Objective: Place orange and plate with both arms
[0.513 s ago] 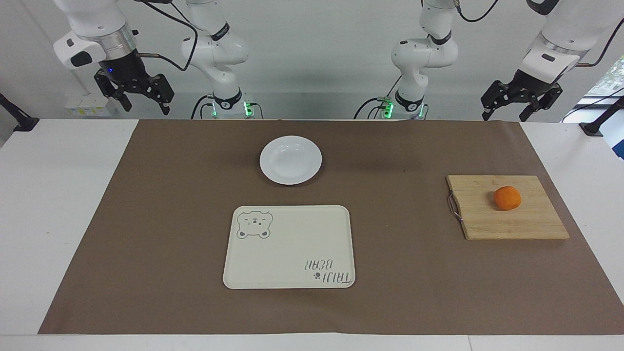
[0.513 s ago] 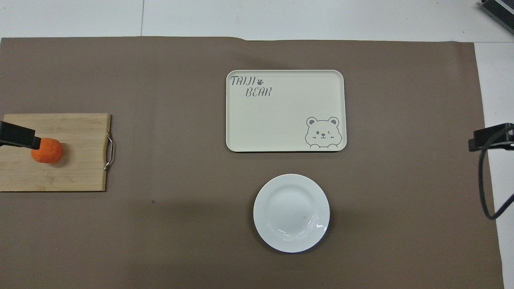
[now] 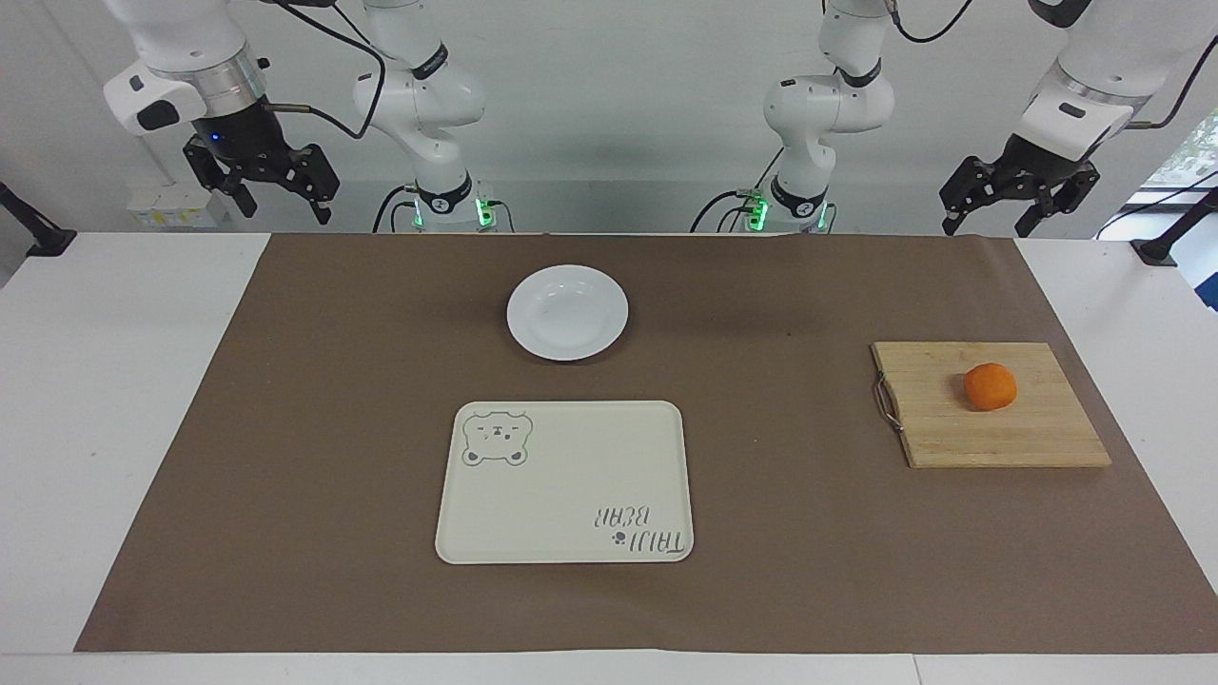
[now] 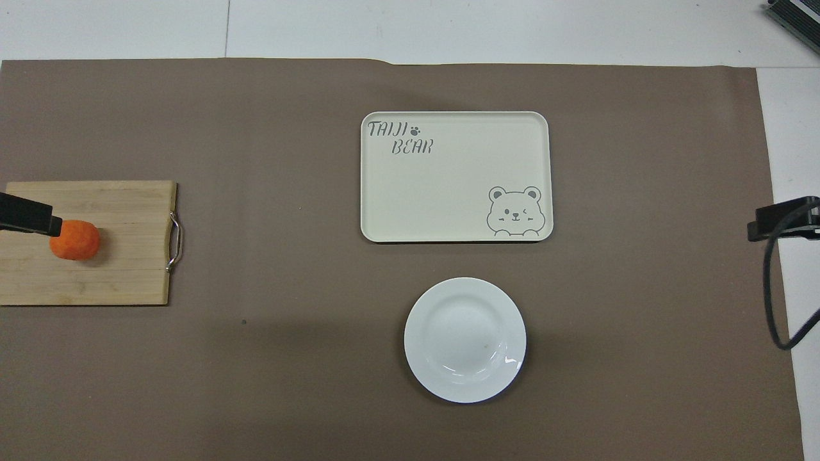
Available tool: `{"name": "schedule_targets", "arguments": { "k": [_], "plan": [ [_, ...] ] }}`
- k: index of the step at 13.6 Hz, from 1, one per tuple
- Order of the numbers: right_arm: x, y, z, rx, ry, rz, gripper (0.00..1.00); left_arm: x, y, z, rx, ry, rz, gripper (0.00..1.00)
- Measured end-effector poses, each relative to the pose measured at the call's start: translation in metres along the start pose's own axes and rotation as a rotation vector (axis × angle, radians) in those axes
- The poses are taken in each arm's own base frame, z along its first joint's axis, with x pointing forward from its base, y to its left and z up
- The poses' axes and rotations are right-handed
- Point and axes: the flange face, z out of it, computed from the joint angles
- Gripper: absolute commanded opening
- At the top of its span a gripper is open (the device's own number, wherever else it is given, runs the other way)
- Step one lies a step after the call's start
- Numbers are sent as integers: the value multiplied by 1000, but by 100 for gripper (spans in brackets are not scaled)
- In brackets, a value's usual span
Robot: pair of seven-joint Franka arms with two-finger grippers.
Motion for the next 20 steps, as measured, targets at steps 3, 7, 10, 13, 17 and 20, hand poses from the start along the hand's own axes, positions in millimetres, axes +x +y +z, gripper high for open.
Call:
{"name": "schedule_targets", "arguments": {
  "k": [3,7,10,13,17,20],
  "plan": [
    [0,0,0,0,0,0,100,0,-1,0,0,3,-2,100],
    [0,0,0,0,0,0,100,0,-2,0,0,3,-11,100],
    [0,0,0,0,0,0,100,0,-3,0,0,4,-13,100],
    [0,-1,0,0,0,-2,100,1,-4,-1,1,12,-14,100],
    [0,-7,-1,0,6,-14,100,1,-5,-1,1,18,-16,100],
    [0,-8,-2,1,14,-15,100,1,-8,0,1,19,-21,100]
  ]
}}
